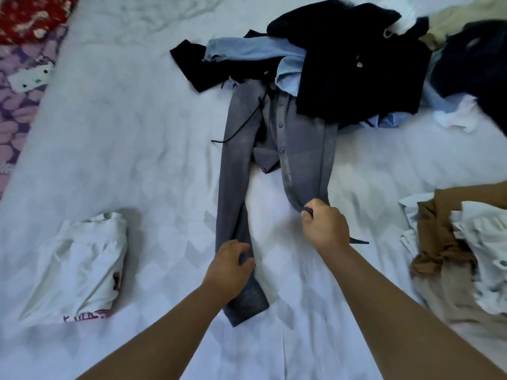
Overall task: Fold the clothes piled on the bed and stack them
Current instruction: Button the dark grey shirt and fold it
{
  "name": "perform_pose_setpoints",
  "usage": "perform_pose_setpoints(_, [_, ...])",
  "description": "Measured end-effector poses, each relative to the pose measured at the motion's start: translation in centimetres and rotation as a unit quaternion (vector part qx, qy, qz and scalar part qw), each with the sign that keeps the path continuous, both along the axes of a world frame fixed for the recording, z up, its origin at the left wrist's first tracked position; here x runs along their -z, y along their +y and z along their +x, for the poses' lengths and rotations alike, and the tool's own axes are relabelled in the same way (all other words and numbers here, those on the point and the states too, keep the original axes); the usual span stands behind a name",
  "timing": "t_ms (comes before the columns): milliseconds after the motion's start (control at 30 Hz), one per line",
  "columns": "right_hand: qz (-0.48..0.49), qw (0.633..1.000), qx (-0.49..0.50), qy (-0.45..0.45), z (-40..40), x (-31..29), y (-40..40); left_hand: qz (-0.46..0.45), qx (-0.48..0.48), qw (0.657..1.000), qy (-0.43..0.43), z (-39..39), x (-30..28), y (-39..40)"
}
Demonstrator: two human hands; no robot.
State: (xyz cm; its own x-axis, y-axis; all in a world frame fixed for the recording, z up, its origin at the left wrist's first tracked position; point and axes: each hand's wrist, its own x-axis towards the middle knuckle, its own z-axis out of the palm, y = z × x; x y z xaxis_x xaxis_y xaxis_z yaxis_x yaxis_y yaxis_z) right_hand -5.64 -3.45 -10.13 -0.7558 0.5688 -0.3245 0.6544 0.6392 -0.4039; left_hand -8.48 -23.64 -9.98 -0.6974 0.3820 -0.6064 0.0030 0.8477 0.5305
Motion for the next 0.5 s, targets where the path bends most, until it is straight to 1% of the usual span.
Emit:
perform_pose_setpoints(67, [-0.018,0.999,0.027,0.012,1.6,-1.8,-0.7,0.003,0.021,1.000,-0.007,1.0,-1.3,-0.7])
perform_pose_setpoints(133, [-0.037,0.998,0.041,-0.001,3.4,-3.2,-1.4,0.002,0.026,1.000,-0.009,1.8,-2.0,-1.5])
perform_pose_setpoints(300, [-0.085,0.995,0.021,-0.047,9.0,-5.1,-5.7,0.014,0.064,0.998,0.007,3.4,-4.9,-2.4])
perform_pose_setpoints(500, [-0.093,0.994,0.029,-0.048,15.0,-6.5,-9.8,0.019,0.108,0.994,-0.002,5.4,-8.3,-3.0])
